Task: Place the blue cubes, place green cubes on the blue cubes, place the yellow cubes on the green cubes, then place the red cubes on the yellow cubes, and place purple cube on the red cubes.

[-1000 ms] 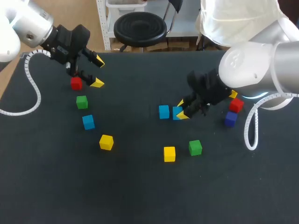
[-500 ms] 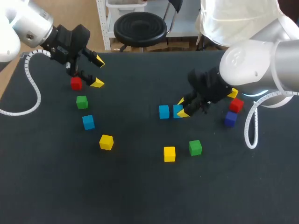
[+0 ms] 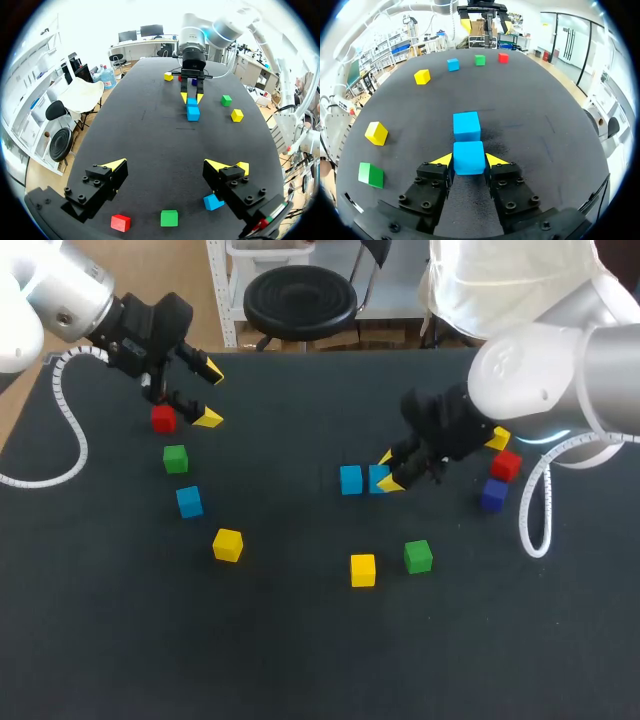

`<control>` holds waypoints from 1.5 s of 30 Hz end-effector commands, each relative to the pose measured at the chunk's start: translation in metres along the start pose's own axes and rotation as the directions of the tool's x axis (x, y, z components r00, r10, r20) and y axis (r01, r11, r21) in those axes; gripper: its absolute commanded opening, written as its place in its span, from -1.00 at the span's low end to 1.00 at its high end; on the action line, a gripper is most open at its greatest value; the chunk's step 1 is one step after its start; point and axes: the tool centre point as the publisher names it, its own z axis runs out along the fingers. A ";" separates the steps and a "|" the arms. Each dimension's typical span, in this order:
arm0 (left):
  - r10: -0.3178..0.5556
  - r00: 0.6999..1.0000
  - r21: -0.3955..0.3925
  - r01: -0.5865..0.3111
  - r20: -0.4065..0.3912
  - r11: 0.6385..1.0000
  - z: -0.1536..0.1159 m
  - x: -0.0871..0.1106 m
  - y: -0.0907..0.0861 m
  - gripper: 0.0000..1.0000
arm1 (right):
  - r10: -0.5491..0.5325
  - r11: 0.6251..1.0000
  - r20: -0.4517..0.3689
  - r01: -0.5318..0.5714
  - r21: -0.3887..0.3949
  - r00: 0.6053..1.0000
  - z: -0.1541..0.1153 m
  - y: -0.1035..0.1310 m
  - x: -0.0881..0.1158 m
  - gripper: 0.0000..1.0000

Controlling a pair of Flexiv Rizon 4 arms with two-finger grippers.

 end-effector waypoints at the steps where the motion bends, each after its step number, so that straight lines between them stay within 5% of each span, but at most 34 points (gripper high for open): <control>1: 0.000 1.000 -0.003 0.000 0.000 1.000 0.000 0.000 -0.001 1.00 | 0.003 1.000 0.001 -0.003 -0.004 1.000 0.001 -0.002 0.002 -0.63; 8: 0.000 1.000 -0.003 0.000 0.000 1.000 0.000 0.000 -0.001 1.00 | 0.005 1.000 0.002 -0.005 -0.003 1.000 0.000 -0.003 0.003 -0.55; 13: 0.000 1.000 -0.003 0.000 0.000 1.000 0.000 0.000 -0.001 1.00 | 0.005 1.000 0.004 -0.005 -0.006 1.000 0.000 -0.002 0.002 0.15; 14: 0.000 1.000 -0.003 0.000 0.000 1.000 0.000 0.000 -0.001 1.00 | 0.006 1.000 0.005 -0.005 -0.006 1.000 -0.001 -0.002 0.002 0.76; 15: 0.000 1.000 -0.003 0.000 0.000 1.000 0.000 0.000 -0.001 1.00 | 0.006 1.000 0.006 -0.006 -0.006 1.000 -0.001 -0.002 0.002 1.00; 29: 0.000 1.000 -0.003 0.000 0.000 1.000 0.000 0.000 -0.001 1.00 | -0.002 1.000 0.009 0.002 0.019 1.000 -0.017 0.006 0.000 1.00; 45: 0.000 1.000 -0.003 0.000 0.000 1.000 0.000 0.000 -0.001 1.00 | -0.055 0.995 0.139 0.042 0.093 0.989 -0.066 0.030 0.006 1.00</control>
